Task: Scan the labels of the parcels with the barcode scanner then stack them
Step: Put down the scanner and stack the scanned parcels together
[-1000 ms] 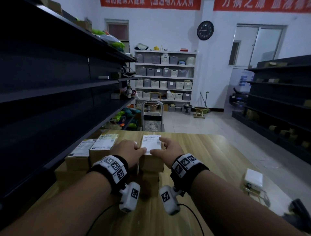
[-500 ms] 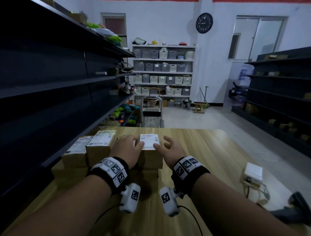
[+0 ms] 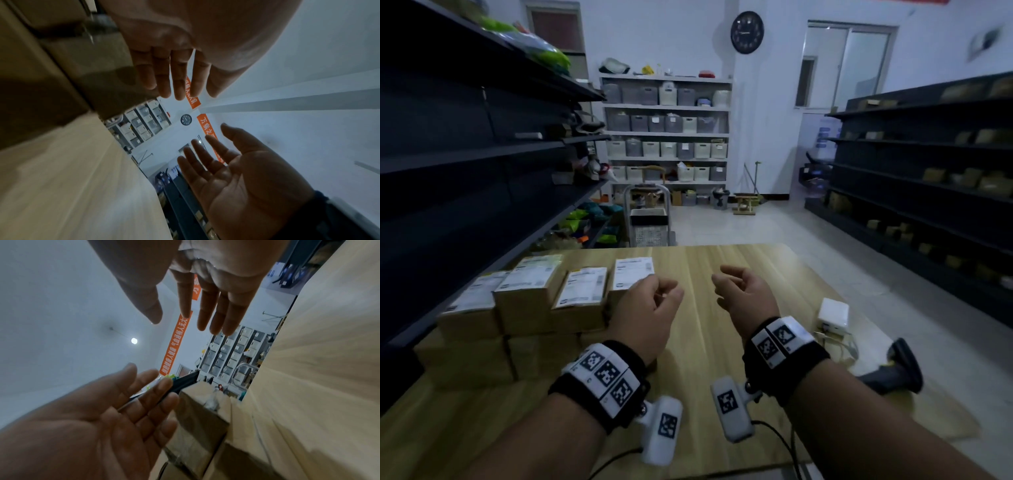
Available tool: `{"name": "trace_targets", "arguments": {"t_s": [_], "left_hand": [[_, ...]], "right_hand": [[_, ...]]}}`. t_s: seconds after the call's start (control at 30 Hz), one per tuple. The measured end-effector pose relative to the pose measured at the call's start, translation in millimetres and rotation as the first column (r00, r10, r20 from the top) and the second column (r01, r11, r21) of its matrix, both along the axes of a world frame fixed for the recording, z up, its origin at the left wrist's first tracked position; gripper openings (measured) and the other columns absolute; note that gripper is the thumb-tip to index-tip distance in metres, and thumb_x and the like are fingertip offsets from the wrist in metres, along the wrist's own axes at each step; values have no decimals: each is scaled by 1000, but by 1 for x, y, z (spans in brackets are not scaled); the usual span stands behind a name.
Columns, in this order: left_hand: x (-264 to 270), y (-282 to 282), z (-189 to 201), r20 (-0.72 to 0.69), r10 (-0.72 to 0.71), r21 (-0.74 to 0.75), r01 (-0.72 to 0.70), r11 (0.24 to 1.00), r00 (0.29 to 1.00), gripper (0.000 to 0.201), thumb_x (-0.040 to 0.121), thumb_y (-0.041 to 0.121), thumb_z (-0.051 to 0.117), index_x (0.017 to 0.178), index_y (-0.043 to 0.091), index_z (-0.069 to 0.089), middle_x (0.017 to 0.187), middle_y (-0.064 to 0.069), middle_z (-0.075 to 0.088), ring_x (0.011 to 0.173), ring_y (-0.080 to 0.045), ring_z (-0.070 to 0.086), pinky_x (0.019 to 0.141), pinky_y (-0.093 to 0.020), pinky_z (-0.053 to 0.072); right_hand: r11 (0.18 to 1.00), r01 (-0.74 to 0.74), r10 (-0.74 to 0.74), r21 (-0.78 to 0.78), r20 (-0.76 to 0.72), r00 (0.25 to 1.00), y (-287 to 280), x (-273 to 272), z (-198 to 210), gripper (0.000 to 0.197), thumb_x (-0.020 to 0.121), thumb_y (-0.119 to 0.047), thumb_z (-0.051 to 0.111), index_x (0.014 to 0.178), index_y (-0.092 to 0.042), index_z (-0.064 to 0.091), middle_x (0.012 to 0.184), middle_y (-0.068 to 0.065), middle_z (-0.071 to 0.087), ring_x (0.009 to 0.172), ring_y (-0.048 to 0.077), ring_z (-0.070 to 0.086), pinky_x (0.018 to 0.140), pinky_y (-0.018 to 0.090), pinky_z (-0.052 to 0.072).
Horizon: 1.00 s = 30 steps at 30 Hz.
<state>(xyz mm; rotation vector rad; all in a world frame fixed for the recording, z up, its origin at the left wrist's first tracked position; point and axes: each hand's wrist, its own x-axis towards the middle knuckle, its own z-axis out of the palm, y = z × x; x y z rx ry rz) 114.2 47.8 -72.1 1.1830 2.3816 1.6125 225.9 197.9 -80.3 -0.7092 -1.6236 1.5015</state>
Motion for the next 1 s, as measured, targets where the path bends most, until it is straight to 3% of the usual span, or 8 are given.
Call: {"name": "trace_targets", "arguments": {"t_s": [0.1,0.2,0.43,0.53,0.63,0.77,0.9,1.0], "left_hand": [[21,16,-12,31,-43,-3,43,999,999,14,106,36,67,116,27,72,106,8,73,95,-3,66,74,-21,49],[41,35,-21,103,-90,-27,93,995,991,17,106,37,67,118,26,72,104,10,72,93,-2,65,69,-20,45],[78,88,-34,129,-191,-65,201,977,973,23,107,38,66,123,22,71,105,10,72,94,1,65,70,-18,47],[94,112,-41,145,-222,-72,234,970,964,23,105,37,68,122,20,71,104,10,72,93,0,65,69,-18,47],[111,134,-47,160,-252,-66,265,962,954,24,104,37,69,121,20,71,104,13,71,93,2,65,74,-23,50],[134,160,-54,199,-285,-85,306,948,938,20,101,36,73,117,25,67,108,8,73,93,1,65,81,-28,52],[156,182,-68,235,-335,-166,378,911,912,35,96,43,79,123,27,66,116,8,73,102,-9,70,94,-38,61],[171,194,-76,181,-360,-263,398,879,915,41,95,40,81,131,26,65,120,9,70,109,-13,69,100,-37,59]], "right_hand": [[996,87,-87,10,-16,996,14,31,-6,21,95,-34,76,114,-25,74,106,0,78,95,20,75,93,51,64],[986,163,-164,-29,-19,986,28,63,-15,14,96,-31,76,107,-23,76,101,2,79,91,22,75,90,54,64],[917,389,-393,-93,-32,919,74,139,-21,8,99,-24,73,101,-16,75,96,10,77,88,30,74,83,51,66],[873,470,-476,-129,-19,879,90,167,-28,7,98,-23,73,100,-16,74,94,9,76,82,24,72,82,50,65],[825,539,-548,-172,-10,836,104,193,-34,11,98,-27,74,102,-17,73,98,6,75,85,22,70,80,47,64],[747,622,-625,-233,71,777,121,224,-54,19,96,-31,74,103,-14,72,89,6,73,76,23,67,69,39,58],[691,642,-648,-332,109,754,131,241,-74,22,97,-30,74,104,-9,72,90,10,71,80,25,66,89,52,62],[679,618,-635,-395,106,765,137,247,-86,17,97,-26,72,86,-13,69,85,11,68,82,29,66,96,54,60]]}}
